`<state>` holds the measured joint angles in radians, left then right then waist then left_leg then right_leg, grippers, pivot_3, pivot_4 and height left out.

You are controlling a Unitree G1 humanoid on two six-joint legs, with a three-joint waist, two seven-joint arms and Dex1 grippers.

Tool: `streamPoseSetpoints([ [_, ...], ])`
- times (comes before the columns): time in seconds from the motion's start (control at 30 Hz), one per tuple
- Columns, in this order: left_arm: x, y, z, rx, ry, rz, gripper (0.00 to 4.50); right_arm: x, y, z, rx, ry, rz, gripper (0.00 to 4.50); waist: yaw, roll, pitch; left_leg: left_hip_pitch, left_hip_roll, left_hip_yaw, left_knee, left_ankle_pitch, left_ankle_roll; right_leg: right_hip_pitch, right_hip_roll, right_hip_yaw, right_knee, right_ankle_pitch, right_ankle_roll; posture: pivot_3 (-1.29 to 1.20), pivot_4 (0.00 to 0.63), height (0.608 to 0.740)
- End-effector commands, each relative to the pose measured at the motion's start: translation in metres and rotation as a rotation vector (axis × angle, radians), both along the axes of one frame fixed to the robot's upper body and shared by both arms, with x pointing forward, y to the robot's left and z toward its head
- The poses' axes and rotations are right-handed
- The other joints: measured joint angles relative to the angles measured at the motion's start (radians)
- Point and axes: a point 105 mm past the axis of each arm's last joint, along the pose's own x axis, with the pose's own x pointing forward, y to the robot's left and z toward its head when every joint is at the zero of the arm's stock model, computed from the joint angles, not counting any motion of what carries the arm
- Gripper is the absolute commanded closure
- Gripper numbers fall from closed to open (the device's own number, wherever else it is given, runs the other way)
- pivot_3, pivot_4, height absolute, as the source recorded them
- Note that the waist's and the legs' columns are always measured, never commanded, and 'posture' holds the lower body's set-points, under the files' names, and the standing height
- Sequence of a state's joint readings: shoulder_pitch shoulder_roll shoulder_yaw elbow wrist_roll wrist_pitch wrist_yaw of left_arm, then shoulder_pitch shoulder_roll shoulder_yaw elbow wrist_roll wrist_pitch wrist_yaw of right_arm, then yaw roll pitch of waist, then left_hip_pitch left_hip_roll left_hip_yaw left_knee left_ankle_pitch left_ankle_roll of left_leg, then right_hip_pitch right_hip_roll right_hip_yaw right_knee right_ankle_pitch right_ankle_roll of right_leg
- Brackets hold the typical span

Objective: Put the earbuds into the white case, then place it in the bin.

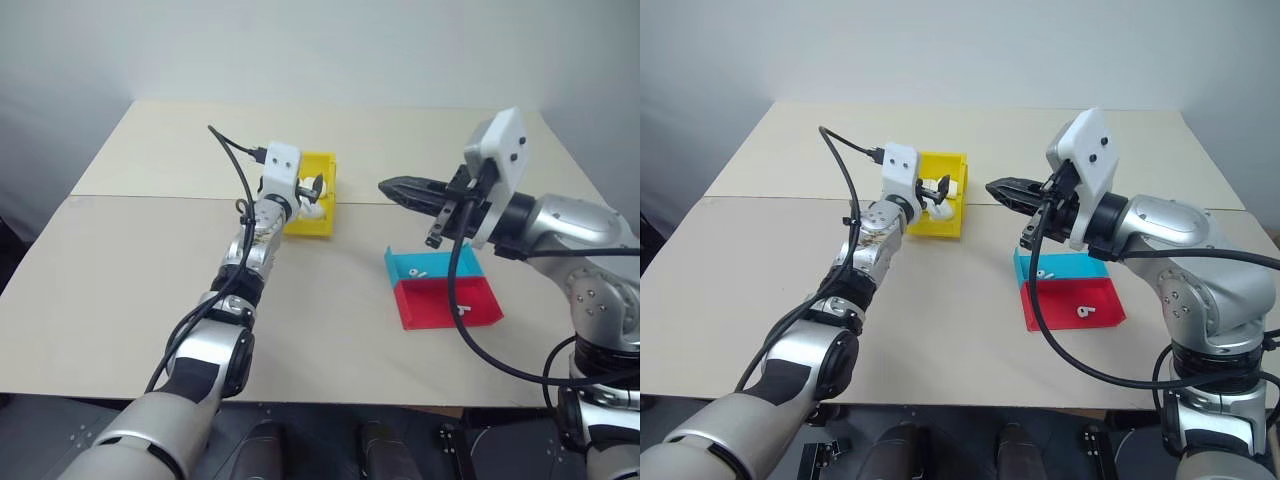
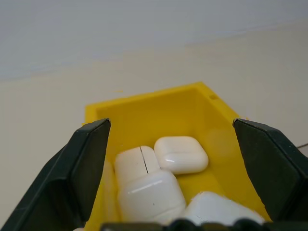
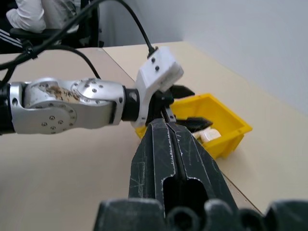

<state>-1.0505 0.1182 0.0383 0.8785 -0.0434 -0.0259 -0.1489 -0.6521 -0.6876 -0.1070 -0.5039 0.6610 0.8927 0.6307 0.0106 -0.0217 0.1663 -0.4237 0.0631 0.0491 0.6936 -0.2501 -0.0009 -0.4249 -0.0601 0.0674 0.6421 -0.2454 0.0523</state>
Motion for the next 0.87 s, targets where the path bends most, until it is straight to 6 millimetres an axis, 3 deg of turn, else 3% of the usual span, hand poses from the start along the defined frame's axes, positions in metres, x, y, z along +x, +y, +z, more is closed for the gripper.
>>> streamPoseSetpoints([
  [0.03,-0.011,0.014,0.030,-0.074,-0.126,-0.036,0.05,-0.002,-0.002,0.004,-0.015,-0.058,-0.014,4.50,-0.004,0.000,0.000,0.000,0.000,0.000,0.000,0.000,0.000,0.000,0.000,0.000,0.001,0.000,0.000,0.00,0.150,0.740],
  [0.27,-0.074,0.043,0.037,-0.016,-0.144,-0.261,0.05,0.014,-0.006,-0.029,-0.024,-0.063,-0.076,4.50,-0.023,0.000,0.000,0.001,0.001,0.000,0.000,0.000,-0.001,0.000,0.000,0.000,0.005,0.000,0.000,0.00,0.150,0.740],
  [0.57,-0.165,0.074,0.033,0.146,-0.047,-0.437,0.05,-0.001,-0.022,-0.052,-0.058,-0.032,-0.054,4.50,-0.020,0.000,0.000,0.003,0.002,0.000,0.000,0.001,-0.001,0.001,0.000,0.000,0.002,0.000,0.000,0.00,0.150,0.740],
  [0.7,-0.188,0.085,0.038,0.175,-0.010,-0.428,0.05,-0.012,-0.034,-0.056,-0.073,-0.011,-0.050,4.50,-0.020,0.000,0.000,0.004,0.002,0.001,0.000,0.001,-0.001,0.002,0.000,0.000,0.003,0.000,0.000,0.00,0.150,0.740],
  [0.87,-0.202,0.087,0.038,0.151,0.025,-0.437,0.05,-0.029,-0.040,-0.054,-0.065,0.011,0.015,4.50,-0.022,0.000,0.000,0.009,0.002,0.001,0.000,0.001,-0.001,0.005,0.000,0.001,0.005,0.000,-0.001,0.00,0.150,0.740],
])
